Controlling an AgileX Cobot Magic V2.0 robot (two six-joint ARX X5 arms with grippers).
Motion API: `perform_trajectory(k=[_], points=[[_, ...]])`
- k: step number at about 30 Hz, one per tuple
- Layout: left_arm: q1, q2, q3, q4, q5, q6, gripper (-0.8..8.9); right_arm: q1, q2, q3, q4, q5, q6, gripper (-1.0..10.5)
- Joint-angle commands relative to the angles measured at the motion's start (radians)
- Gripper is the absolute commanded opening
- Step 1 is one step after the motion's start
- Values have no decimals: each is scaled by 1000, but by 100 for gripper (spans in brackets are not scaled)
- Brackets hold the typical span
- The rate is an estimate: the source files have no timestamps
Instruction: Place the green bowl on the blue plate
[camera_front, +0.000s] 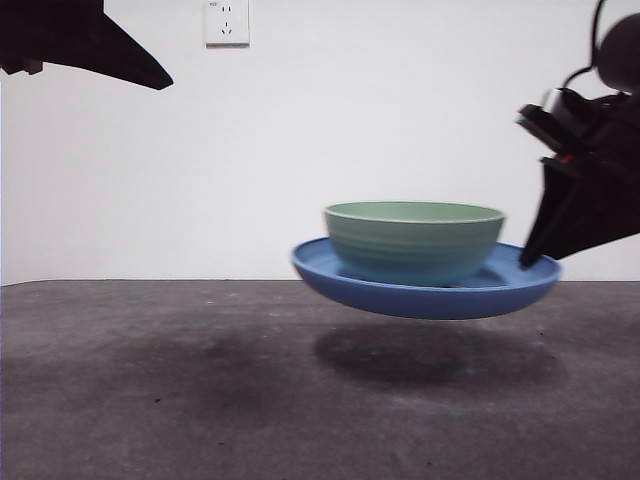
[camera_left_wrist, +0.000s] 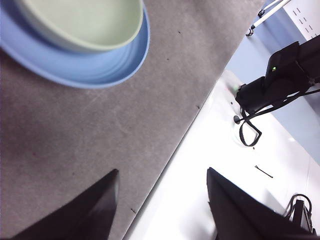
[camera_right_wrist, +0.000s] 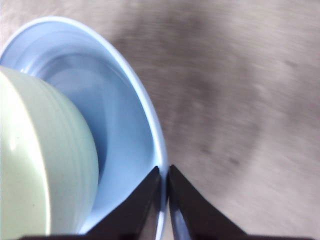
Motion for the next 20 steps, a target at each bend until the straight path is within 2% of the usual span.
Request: perform_trajectory(k=[1, 10, 20], points=[[-8, 5, 9, 21, 5, 9, 281, 49, 8, 26, 41, 16, 65, 9], [-8, 5, 9, 20, 5, 9, 281, 169, 72, 39, 136, 53, 163, 9], [-8, 5, 9, 19, 5, 7, 281, 236, 209, 97, 193, 84, 203, 9]])
